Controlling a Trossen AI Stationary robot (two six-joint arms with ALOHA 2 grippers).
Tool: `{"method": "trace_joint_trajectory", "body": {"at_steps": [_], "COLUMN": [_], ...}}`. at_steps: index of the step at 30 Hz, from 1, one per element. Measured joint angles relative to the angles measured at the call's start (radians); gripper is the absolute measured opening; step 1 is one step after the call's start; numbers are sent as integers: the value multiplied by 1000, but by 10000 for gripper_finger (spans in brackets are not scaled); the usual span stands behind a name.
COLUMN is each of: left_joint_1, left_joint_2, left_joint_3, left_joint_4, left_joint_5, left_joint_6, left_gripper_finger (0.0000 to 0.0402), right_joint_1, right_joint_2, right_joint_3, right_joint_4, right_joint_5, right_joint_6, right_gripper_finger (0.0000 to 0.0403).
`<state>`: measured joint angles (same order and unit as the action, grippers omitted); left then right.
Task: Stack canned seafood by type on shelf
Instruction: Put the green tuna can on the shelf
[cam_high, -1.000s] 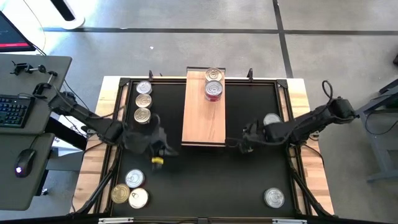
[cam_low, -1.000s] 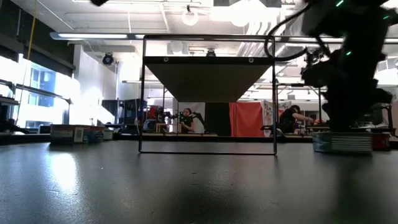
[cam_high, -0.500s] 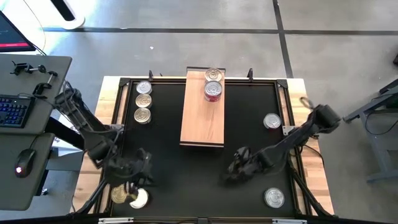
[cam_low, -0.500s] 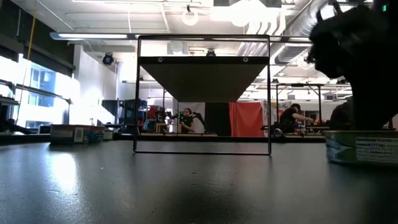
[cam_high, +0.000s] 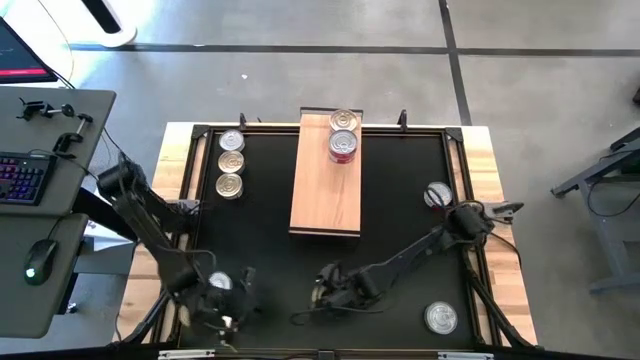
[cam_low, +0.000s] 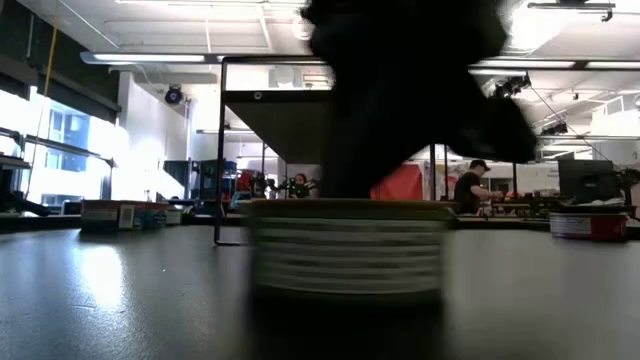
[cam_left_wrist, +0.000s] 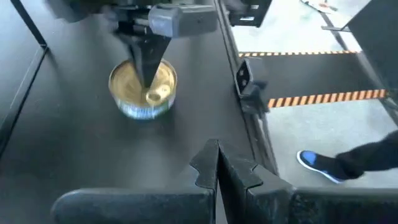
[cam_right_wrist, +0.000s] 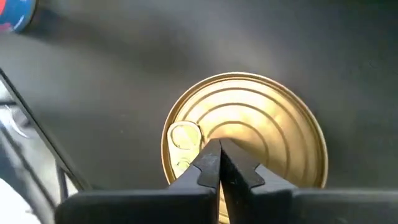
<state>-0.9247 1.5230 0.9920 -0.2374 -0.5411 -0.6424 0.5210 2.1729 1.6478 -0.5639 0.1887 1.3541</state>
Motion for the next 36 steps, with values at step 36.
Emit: {"method": "trace_joint_trajectory", "body": {"at_steps": [36], "left_joint_1": [281], "left_joint_2": [386], "left_joint_3": [5], "left_joint_4": [320], "left_joint_5": [84], "left_joint_6": [333], "left_gripper_finger": [0], "right_joint_1": [62], "right_joint_2": [-54], "right_joint_3": [-169], "right_joint_4": [82], "right_joint_5": [20], "right_joint_6": [-78], "right_gripper_finger": [0]}}
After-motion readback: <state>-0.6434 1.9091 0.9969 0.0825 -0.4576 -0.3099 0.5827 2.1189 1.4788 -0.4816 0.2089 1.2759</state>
